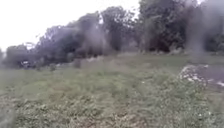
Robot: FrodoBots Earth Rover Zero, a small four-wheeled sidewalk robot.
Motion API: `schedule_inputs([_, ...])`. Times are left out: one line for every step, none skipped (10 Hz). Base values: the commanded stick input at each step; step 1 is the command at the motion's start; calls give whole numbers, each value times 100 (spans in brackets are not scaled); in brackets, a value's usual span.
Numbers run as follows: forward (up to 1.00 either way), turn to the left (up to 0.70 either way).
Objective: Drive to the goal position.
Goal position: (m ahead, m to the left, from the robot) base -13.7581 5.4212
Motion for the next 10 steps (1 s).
schedule_inputs([45, 0])
schedule_inputs([45, 0])
schedule_inputs([45, 0])
schedule_inputs([45, 0])
schedule_inputs([45, 0])
schedule_inputs([45, 0])
schedule_inputs([45, 0])
schedule_inputs([45, 0])
schedule_inputs([45, 0])
schedule_inputs([45, 0])
